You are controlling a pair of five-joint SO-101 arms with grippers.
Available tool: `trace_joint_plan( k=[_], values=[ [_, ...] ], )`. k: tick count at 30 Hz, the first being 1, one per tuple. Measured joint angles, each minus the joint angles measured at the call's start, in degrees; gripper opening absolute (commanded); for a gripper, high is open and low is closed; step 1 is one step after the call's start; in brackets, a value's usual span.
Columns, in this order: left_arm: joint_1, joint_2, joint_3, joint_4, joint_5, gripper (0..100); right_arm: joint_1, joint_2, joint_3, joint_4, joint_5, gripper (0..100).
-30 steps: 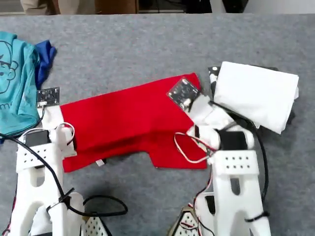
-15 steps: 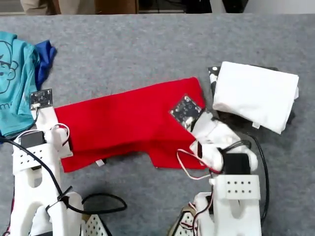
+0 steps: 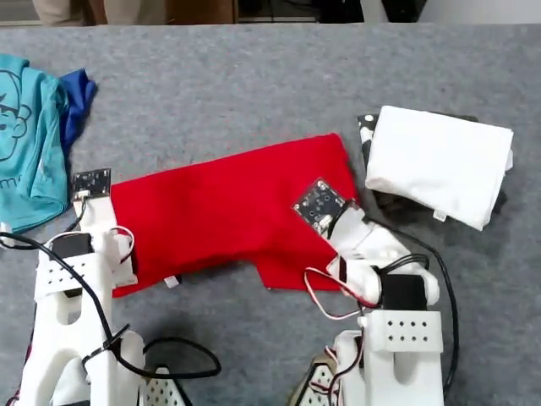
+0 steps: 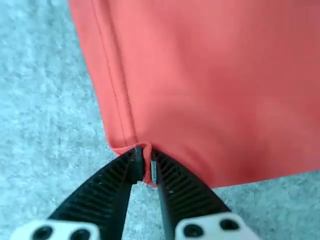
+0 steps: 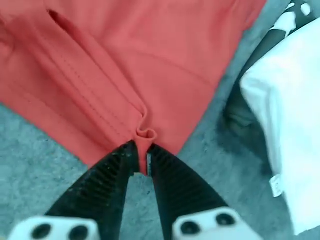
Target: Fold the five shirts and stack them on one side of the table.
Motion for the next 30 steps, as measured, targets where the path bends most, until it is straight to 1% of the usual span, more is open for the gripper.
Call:
trace_joint_plan(
  k=[4,8,13,15,17,20,21,24,27,28,29,30],
  values=[
    [0.0,0.0,0.0,-0.1,0.0,2,0.1,-0.1,1.7,0.0,0.0,0.2],
    [0.0,0.0,0.0,-2.5,0.0,2,0.1,-0.1,1.7,0.0,0.0,0.2],
    [0.0,0.0,1.1,-3.5,0.0,2,0.1,-0.1,2.2,0.0,2.1,0.4],
    [0.0,0.0,1.1,-3.5,-0.7,2,0.1,-0.1,2.2,0.0,4.1,1.3],
    [0.0,0.0,1.1,-3.5,-1.8,6,0.1,-0.1,2.2,0.1,5.5,6.6],
    [0.0,0.0,1.1,-3.5,-1.8,16,0.2,-0.1,2.2,0.4,6.2,15.4],
    [-0.1,0.0,1.1,-3.5,-1.8,18,0.2,-0.1,2.2,0.4,6.2,16.2],
    [-2.5,0.0,0.9,-3.2,-1.8,19,0.2,-0.1,1.7,1.6,6.6,16.2],
    [-5.5,0.0,-1.4,-0.4,-1.8,19,0.2,-0.1,-2.3,5.3,6.6,16.2],
    [-6.4,0.0,-2.8,1.0,-1.8,19,0.2,-0.1,-4.1,6.4,6.6,14.8],
    [-7.2,0.0,-4.3,2.6,-1.8,19,0.2,-0.1,-6.0,7.3,6.6,11.1],
    [-7.9,0.0,-6.0,4.7,-2.5,18,0.2,-0.1,-7.6,7.8,6.6,5.1]
  ],
)
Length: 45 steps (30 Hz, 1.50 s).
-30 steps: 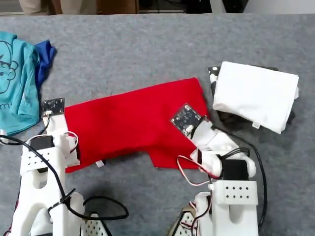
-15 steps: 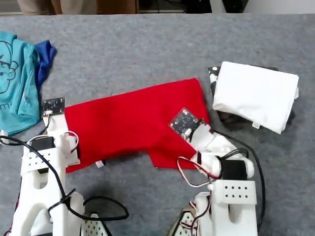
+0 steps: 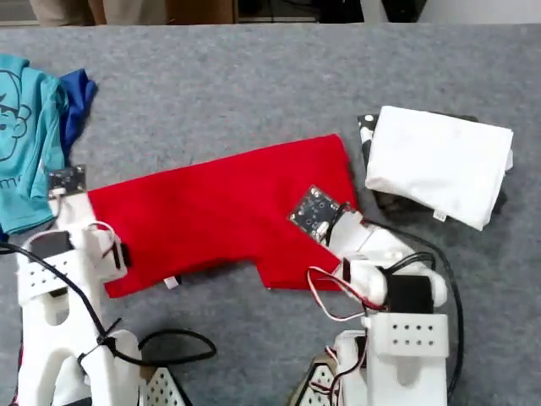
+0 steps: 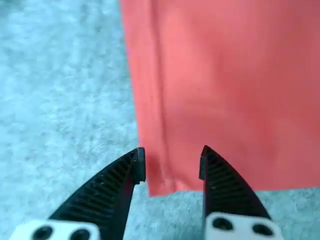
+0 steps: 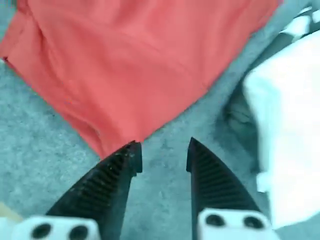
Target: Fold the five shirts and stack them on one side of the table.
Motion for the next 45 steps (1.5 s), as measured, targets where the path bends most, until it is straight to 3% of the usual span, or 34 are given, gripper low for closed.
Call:
trace_joint_plan(
  k=[1,5,10,13,16,22,28,35,39,45],
  values=[
    [-0.6,0.0,-1.9,1.8,-1.1,16,0.0,0.0,-1.3,0.0,0.0,0.0],
    [-2.9,0.0,-10.7,9.2,-3.1,1,-3.3,1.8,-2.3,-0.6,-1.3,0.2],
    [-5.4,-0.2,-19.6,13.9,-3.1,2,-9.9,12.1,-5.3,-4.5,-7.4,0.3],
    [-5.6,-0.2,-22.4,13.5,0.5,2,-11.4,20.9,-9.6,-9.1,-10.9,0.3],
    [-4.0,-0.1,-22.7,8.4,7.0,2,-11.5,31.5,-16.7,-11.9,-13.5,0.3],
    [2.9,6.6,-16.4,-10.5,16.7,2,-11.3,54.2,-37.5,-12.6,-16.3,0.3],
    [3.4,20.7,-15.7,-22.2,18.0,2,-10.8,74.3,-57.8,-9.2,-17.4,0.2],
    [2.2,38.5,-20.5,-34.5,18.4,2,-8.5,94.0,-77.3,-8.4,-24.1,0.2],
    [1.5,49.4,-27.4,-34.7,18.4,2,-6.3,106.2,-87.7,-8.4,-25.9,0.2],
    [0.4,59.1,-42.8,-23.6,18.5,2,-4.3,122.5,-105.7,-2.3,-27.5,0.2]
  ],
)
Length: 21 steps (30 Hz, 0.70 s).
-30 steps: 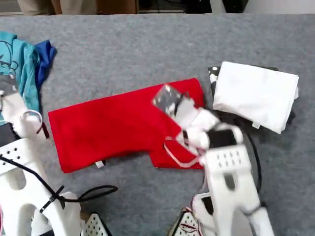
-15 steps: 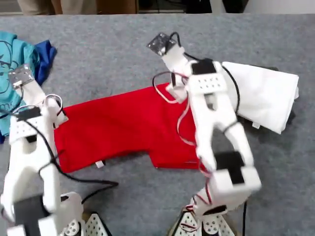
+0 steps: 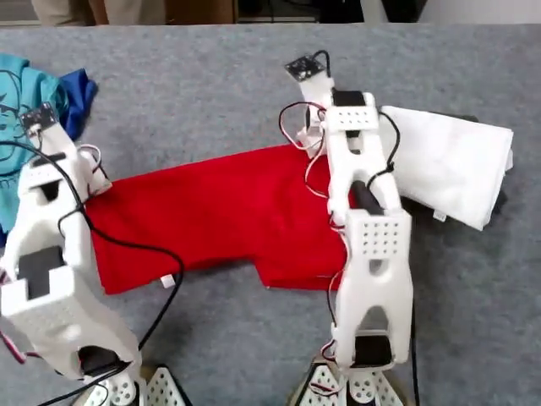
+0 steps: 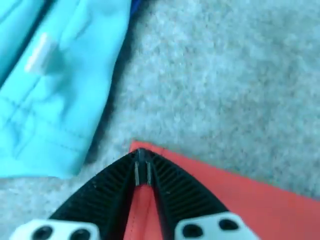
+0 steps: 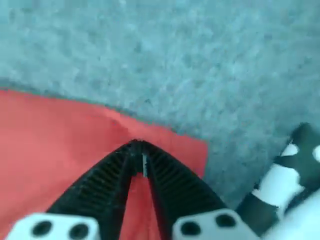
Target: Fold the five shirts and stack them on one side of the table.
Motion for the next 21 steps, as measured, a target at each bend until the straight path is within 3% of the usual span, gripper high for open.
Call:
trace_joint_plan(
  k=[9,14,17,21],
  values=[
    [-1.5,3.4,-5.3,1.8,-2.2,2,0.4,11.3,-31.8,19.3,-0.8,0.2],
    [-3.1,-1.5,-3.3,2.6,-4.7,2,-1.9,11.5,-47.0,27.6,0.0,0.2],
    [-3.3,-9.5,0.2,4.4,-6.0,2,-1.7,10.3,-46.9,28.2,0.0,0.2],
    [-2.7,-23.5,7.9,7.5,-8.6,2,-1.8,2.5,-35.7,28.2,0.0,0.2]
  ],
)
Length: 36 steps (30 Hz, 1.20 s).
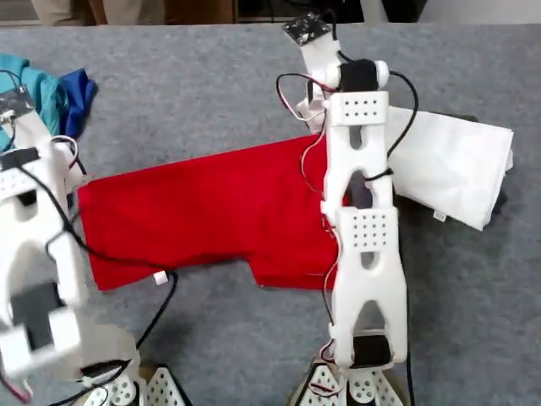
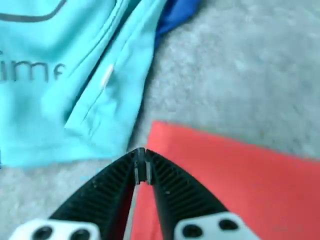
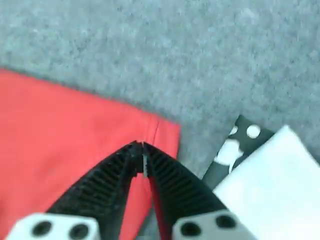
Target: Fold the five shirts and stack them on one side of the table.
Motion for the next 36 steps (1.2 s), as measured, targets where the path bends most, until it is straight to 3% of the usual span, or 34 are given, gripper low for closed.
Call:
trace_joint_plan(
  k=[4,8,22,27,36],
  values=[
    [1.3,-13.1,10.7,-0.2,-2.0,2,0.1,-11.7,16.5,0.0,0.1,0.2],
    [1.4,-17.9,20.8,-6.7,-2.1,2,0.1,-21.5,32.7,-0.8,2.2,0.2],
    [1.5,-2.3,26.6,-21.7,-2.6,2,0.2,-37.0,84.7,-29.3,2.7,0.2],
    [1.5,-1.3,25.7,-21.7,-2.6,2,5.0,-36.7,89.8,-36.1,2.9,0.2],
    [1.5,-1.3,25.7,-21.7,-2.6,2,6.2,-39.6,90.4,-33.3,8.8,0.2]
  ],
)
